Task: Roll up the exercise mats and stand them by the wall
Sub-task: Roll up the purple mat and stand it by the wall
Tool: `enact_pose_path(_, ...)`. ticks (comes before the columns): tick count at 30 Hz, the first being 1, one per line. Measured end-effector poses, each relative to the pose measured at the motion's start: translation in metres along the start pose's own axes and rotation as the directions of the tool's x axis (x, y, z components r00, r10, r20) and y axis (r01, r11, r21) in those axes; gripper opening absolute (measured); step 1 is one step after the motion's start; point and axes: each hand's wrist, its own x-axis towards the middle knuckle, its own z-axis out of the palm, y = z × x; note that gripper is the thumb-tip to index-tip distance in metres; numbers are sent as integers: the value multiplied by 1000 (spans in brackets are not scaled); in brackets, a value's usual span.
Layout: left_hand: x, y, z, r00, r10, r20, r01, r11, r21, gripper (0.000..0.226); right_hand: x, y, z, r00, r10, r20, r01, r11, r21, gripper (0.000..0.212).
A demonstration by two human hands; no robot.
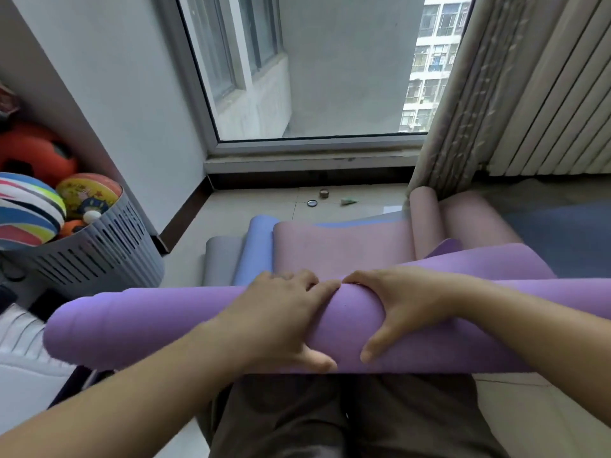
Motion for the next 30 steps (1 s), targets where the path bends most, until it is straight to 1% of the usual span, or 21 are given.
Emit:
enact_pose_path(1, 1, 5, 7, 1000, 5, -22, -4, 998, 58, 110, 4, 4, -4, 1000, 12, 25, -13, 999, 37, 96)
enact_pose_path(2, 3, 8, 13, 1000, -4, -17, 5, 997, 81, 115, 7, 6, -7, 999, 19, 42, -21, 998, 50, 97)
enact_pose_path(4, 8, 4, 16, 999, -19, -27, 21, 998, 54, 115, 7, 5, -7, 999, 32, 26, -32, 999, 3, 103)
enact_pose_path(6, 12, -4, 14, 998, -13, -61, 13, 1000, -1, 111, 0, 1, 0, 996, 18, -86, -35, 979, -201, 114)
enact_pose_path(7, 13, -6, 11, 998, -14, -62, 12, 999, -33, 109, -3, 0, 6, 991, -21, -135, -21, 952, -305, 118)
enact_pose_path(8, 13, -7, 9, 999, -14, -50, 11, 998, -57, 107, -5, 0, 12, 985, -59, -162, -3, 935, -354, 120)
enact_pose_path(9, 15, -8, 5, 1000, -15, -22, 13, 998, -69, 105, -5, 2, 13, 983, -71, -167, 9, 937, -349, 120)
enact_pose_path(12, 23, -13, -13, 998, -28, 48, 33, 994, -105, 99, -2, 4, -3, 987, -77, -141, 38, 965, -259, 113)
enact_pose_path(15, 21, -22, -37, 998, -32, 48, 36, 995, -90, 96, 0, -1, -32, 978, -142, -152, 95, 956, -279, 108)
enact_pose_path(17, 16, -24, -43, 998, -42, 54, 47, 995, -90, 96, 1, -3, -40, 974, -185, -134, 139, 946, -294, 107)
enact_pose_path(19, 13, -21, -35, 992, -60, 112, 73, 990, -123, 96, 7, -5, -35, 979, -193, -69, 169, 950, -264, 108)
enact_pose_path(22, 11, -18, -9, 970, -78, 230, 130, 967, -221, 95, 19, -3, -12, 982, -189, 27, 190, 963, -193, 107)
enact_pose_path(24, 11, -25, -2, 953, -98, 288, 186, 937, -296, 95, 22, 0, -4, 983, -186, 11, 184, 963, -196, 108)
enact_pose_path(26, 15, -37, -6, 929, -93, 358, 226, 909, -349, 95, 19, 1, -1, 976, -212, -57, 188, 942, -278, 111)
enact_pose_path(28, 22, -47, -11, 891, -79, 448, 264, 891, -368, 94, 16, -1, 5, 967, -238, -94, 188, 910, -370, 115)
enact_pose_path(30, 29, -56, -14, 849, -89, 521, 311, 881, -356, 97, 20, -3, 12, 965, -238, -113, 177, 904, -389, 118)
